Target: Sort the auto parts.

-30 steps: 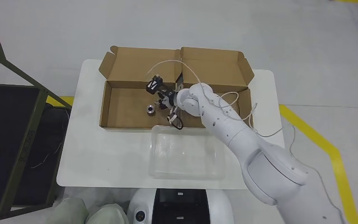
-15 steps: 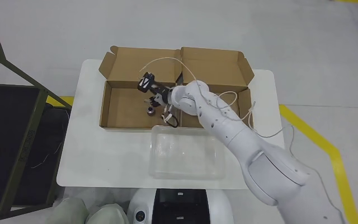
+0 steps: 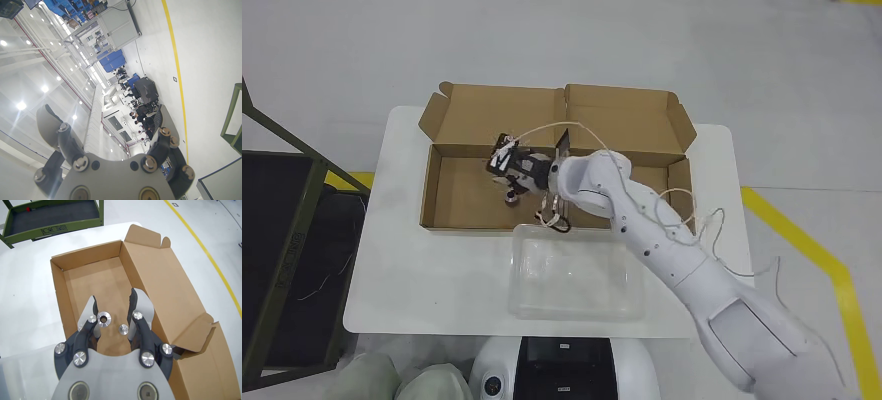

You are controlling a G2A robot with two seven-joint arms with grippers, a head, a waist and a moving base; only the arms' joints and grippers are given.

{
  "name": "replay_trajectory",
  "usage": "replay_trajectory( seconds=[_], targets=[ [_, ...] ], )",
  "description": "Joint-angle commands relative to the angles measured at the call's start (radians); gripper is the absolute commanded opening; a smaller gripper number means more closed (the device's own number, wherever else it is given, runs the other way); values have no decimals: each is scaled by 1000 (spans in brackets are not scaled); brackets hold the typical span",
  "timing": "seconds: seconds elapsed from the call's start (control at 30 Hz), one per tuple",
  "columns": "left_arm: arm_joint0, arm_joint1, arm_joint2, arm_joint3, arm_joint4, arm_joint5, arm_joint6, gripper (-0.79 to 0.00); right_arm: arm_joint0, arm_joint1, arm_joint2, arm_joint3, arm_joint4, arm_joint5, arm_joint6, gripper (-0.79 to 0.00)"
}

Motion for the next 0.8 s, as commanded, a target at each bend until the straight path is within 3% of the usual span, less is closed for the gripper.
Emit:
replay_trajectory(
  seconds=[0.0,0.1,0.17,0.33,0.5,0.6,0.77],
  targets=[
    [0,0,0,0,0,0,0,0,-52,25,45,-81,-35,-26,3,-425],
    [0,0,0,0,0,0,0,0,-145,63,119,-207,-105,-58,3,-406],
    [0,0,0,0,0,0,0,0,-207,84,165,-283,-141,-82,-9,-305],
    [0,0,0,0,0,0,0,0,-351,127,273,-429,-206,-127,-64,-169],
    [0,0,0,0,0,0,0,0,-492,161,380,-534,-249,-133,-141,-123],
    [0,0,0,0,0,0,0,0,-563,177,439,-573,-261,-137,-190,-3],
    [0,0,0,0,0,0,0,0,-668,198,531,-625,-301,-90,-280,0]
  ],
)
